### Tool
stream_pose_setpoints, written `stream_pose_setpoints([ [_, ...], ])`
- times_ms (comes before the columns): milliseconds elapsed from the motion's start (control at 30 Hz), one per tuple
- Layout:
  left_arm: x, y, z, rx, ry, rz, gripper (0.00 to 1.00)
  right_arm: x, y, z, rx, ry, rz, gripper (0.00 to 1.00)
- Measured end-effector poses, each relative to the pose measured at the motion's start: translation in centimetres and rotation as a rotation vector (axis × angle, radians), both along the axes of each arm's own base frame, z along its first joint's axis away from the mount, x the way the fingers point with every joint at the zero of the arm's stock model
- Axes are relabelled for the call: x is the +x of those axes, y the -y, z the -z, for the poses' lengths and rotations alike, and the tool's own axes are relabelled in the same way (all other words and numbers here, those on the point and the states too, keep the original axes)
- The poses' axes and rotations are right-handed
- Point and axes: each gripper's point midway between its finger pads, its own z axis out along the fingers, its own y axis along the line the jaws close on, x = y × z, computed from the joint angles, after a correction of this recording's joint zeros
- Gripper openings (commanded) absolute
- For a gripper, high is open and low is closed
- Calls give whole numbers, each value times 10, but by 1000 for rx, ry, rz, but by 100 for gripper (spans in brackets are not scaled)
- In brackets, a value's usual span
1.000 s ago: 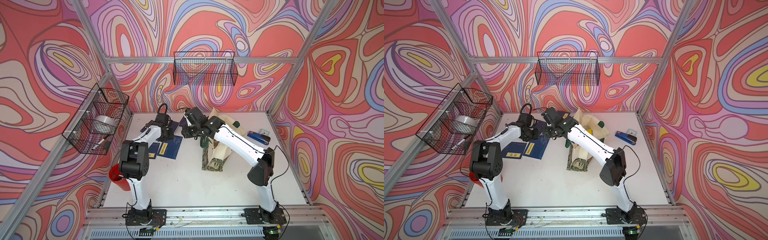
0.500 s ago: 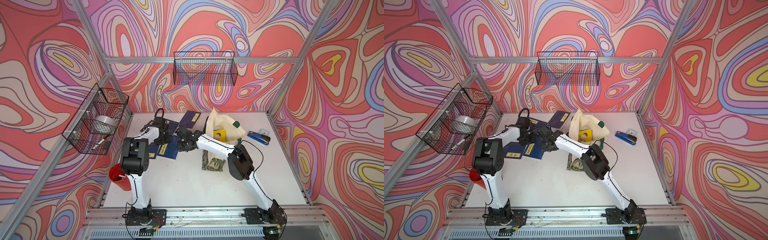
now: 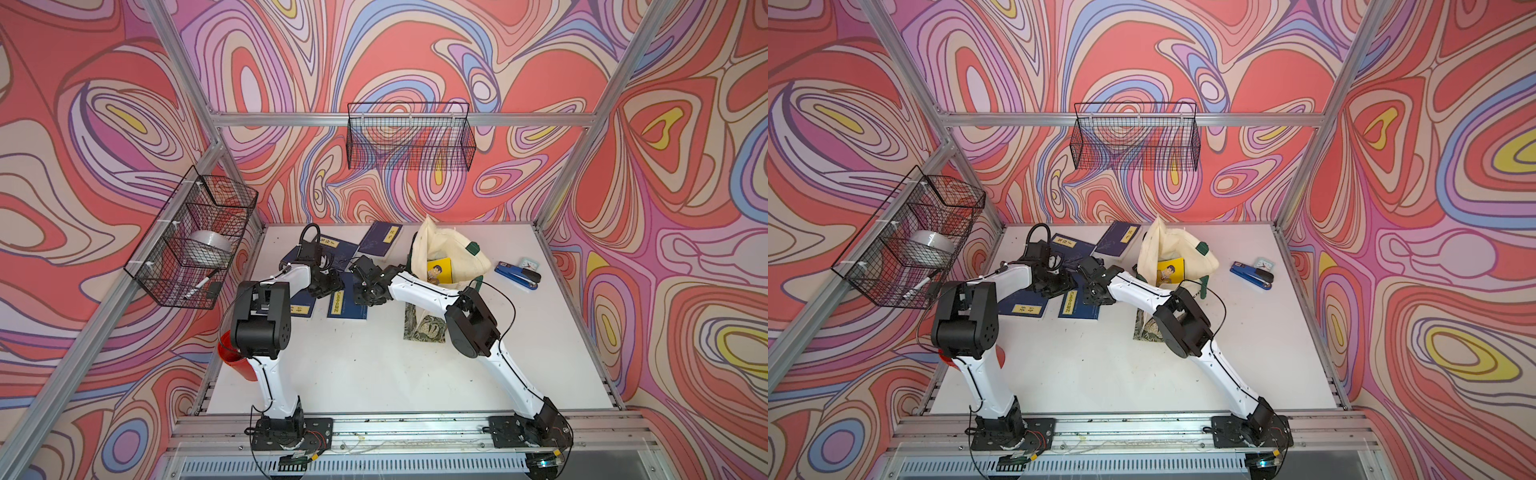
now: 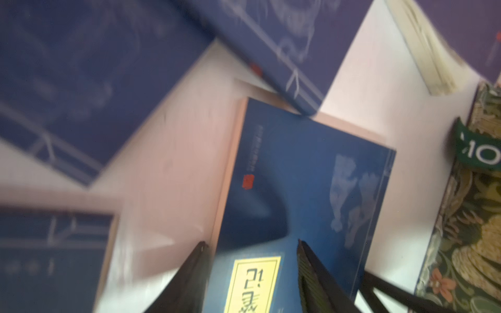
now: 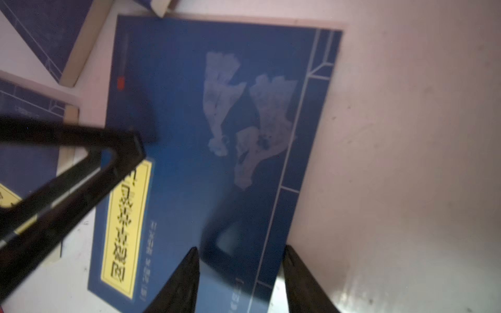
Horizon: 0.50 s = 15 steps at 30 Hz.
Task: Put the books into the canvas bag
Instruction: Move the book to the center of the board.
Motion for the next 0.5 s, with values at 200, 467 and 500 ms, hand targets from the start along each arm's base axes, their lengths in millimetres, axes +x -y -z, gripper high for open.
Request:
stream_pose_setpoints([
  [200, -54, 27, 1, -54, -17, 9, 53, -13, 23, 0, 21, -55, 11, 47],
  [467, -108, 37, 1, -147, -55, -67, 53, -41, 30, -3, -9, -134, -18, 53],
  [500, -110, 37, 1, -158, -57, -81, 53, -43, 29, -5, -18, -138, -31, 53],
])
